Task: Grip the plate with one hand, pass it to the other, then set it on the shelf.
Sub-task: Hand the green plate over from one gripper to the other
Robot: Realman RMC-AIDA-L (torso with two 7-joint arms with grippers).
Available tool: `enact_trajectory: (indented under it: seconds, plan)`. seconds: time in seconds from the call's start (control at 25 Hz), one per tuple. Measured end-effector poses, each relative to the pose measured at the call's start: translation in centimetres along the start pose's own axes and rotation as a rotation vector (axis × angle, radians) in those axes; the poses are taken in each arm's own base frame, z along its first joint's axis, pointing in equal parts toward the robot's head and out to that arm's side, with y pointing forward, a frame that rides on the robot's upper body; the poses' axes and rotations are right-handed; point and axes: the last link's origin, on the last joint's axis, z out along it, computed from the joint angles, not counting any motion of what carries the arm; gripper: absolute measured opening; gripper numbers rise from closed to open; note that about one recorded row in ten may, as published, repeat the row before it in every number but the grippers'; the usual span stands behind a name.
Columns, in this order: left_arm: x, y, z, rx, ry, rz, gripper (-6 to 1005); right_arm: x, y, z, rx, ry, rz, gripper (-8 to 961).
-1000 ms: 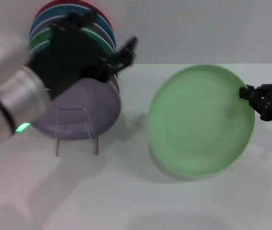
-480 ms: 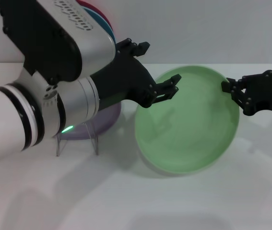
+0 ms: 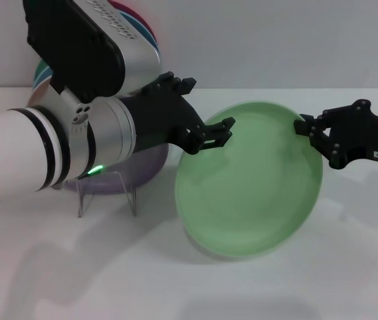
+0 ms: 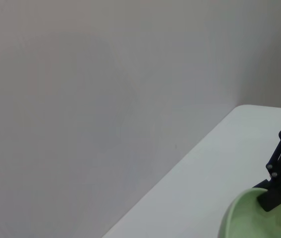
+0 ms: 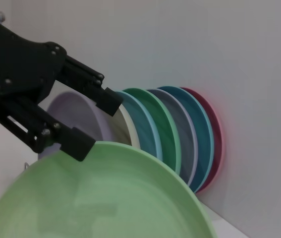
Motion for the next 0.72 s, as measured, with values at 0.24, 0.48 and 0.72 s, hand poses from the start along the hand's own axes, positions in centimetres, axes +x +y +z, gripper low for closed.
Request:
enact_trajectory:
  seconds: [0.24,0.48,0.72]
  plan:
    - [-0.2,0.2,0.4,-0.018,-0.019,0.003,805,-0.1,0.0,0.0,-0.002,-0.002,-0.002,18]
    - [-0.7,0.5,1.0,-0.046,-0.057,0.008,804,-0.4,-0.1,0.2,-0.002,-0.007,-0.008,18]
    - [-0.9,0.4,1.2,-0.05,-0.07,0.005,804,-0.5,-0.1,0.3,-0.002,-0.01,-0.01,19]
